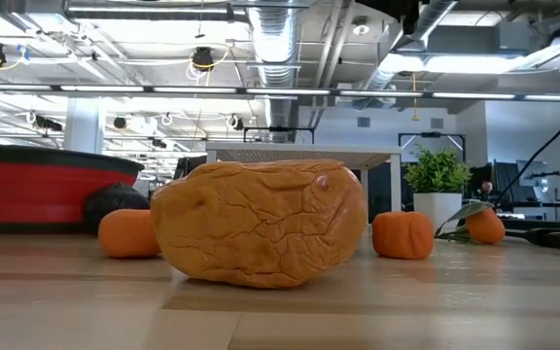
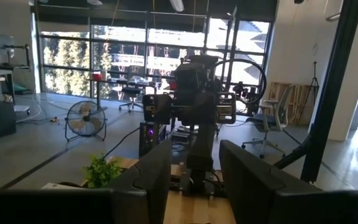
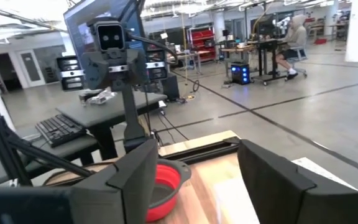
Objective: Pick & Place Fruit
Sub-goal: Put the strainer bowl on the left side of the shelf
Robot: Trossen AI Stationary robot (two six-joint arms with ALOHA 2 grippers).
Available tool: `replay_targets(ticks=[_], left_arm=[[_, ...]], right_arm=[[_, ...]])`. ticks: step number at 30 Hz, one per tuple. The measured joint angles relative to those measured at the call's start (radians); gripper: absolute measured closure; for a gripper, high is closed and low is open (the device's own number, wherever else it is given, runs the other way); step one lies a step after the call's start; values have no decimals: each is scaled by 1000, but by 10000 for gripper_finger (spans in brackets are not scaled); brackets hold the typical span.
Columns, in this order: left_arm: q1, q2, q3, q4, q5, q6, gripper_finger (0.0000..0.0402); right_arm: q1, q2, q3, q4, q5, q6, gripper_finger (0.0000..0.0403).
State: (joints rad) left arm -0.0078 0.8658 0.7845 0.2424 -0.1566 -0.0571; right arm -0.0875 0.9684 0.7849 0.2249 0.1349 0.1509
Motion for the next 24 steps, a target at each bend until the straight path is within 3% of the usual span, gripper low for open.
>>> replay_targets(ticks=[6,12,16,24], left_arm=[[0,0,0,-10,0,0,311],[0,0,0,-14,0,0,392],[0,0,0,-15,0,0,396],[0,0,0,-21,0,0,400]], right_arm=[[0,0,0,0,0,0,217],[-1,0,0,0,0,-4,325],[-17,0,0,0,0,-4,392],[-46,0,0,-8,-7,-4,400]])
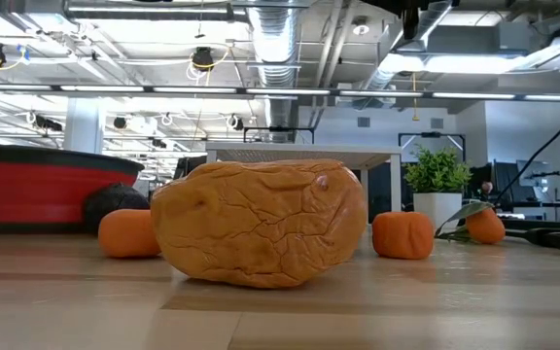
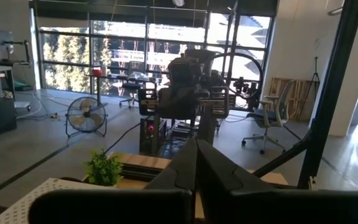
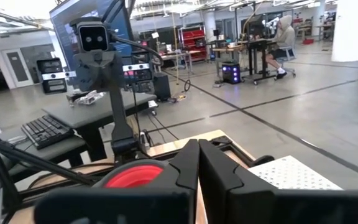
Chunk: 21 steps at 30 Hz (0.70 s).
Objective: Pick & Place Fruit
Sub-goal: Put the strainer bowl on the left side of the shelf
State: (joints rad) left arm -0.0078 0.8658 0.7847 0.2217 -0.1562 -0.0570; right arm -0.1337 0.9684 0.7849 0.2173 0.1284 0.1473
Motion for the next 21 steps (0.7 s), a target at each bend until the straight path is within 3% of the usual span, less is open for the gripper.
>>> replay_targets(ticks=[21], left_arm=[[34,0,0,-4,0,0,399]], right_arm=[[3,0,0,-3,-1,-23,398]])
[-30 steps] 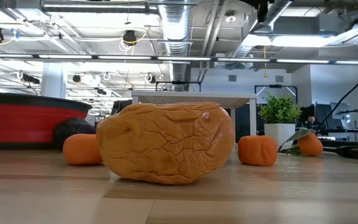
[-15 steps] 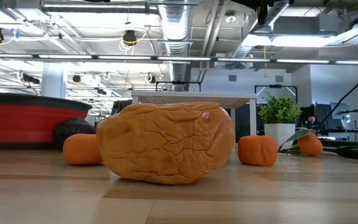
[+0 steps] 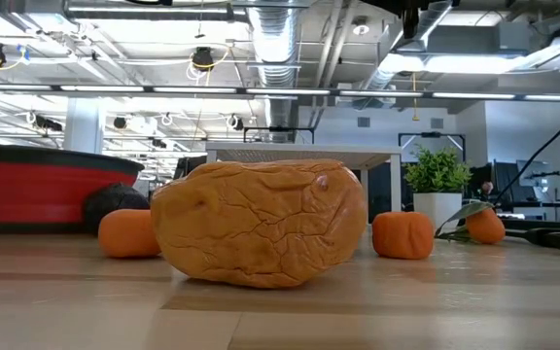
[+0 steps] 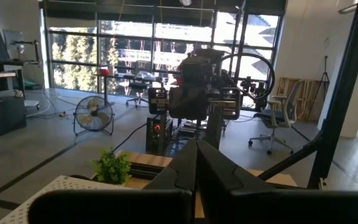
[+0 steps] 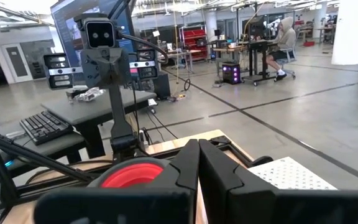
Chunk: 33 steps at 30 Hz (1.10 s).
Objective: Pick & Place Fruit
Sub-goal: Put the strainer bowl on the left side of the shelf
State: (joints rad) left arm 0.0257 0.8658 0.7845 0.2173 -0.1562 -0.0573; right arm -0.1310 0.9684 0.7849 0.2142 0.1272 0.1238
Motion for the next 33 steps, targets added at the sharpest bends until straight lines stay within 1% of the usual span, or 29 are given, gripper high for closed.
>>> replay_targets(ticks=[8,11,14,17,28,30,33], left_arm=[[0,0,0,0,0,0,396],[0,0,0,0,0,0,392],[0,0,0,0,0,0,379],[0,0,0,-1,0,-3,355],[0,0,0,-2,0,-10,238],[0,0,0,-1,0,-10,226],[0,0,0,-1,0,-10,219]], right_arm=[[0,0,0,0,0,0,396],[0,0,0,0,1,0,386],[0,0,0,0,1,0,367],[0,0,0,0,2,0,342],[0,0,0,-38,4,35,233],[0,0,0,-37,4,35,216],[-1,0,0,-38,4,35,199]])
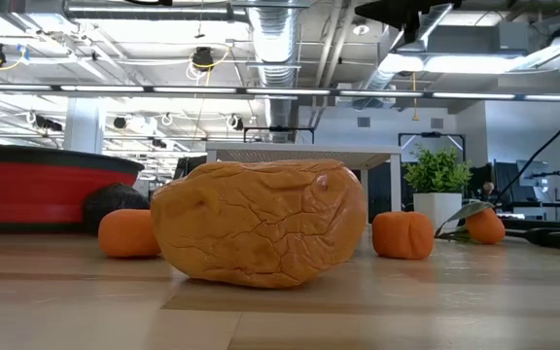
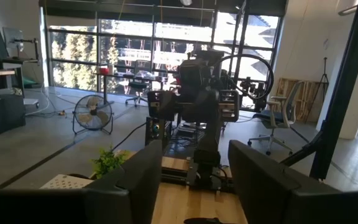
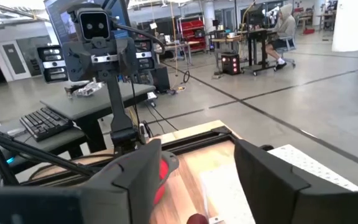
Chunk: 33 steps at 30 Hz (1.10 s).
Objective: Pick & Place Fruit
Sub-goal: Put the strainer bowl on the left side of the shelf
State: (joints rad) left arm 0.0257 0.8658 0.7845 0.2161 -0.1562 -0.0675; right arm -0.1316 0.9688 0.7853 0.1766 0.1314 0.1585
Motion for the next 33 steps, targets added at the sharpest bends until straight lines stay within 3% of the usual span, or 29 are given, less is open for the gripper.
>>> replay_targets(ticks=[8,23,27,33], left_arm=[[0,0,0,0,0,0,255],[0,0,0,0,0,3,389],[0,0,0,1,0,7,399],[0,0,0,2,-1,10,399]], right_arm=[[0,0,0,1,0,0,213],[-2,0,0,3,0,-66,361],[-2,0,0,7,0,-90,396],[-2,0,0,10,0,-83,380]])
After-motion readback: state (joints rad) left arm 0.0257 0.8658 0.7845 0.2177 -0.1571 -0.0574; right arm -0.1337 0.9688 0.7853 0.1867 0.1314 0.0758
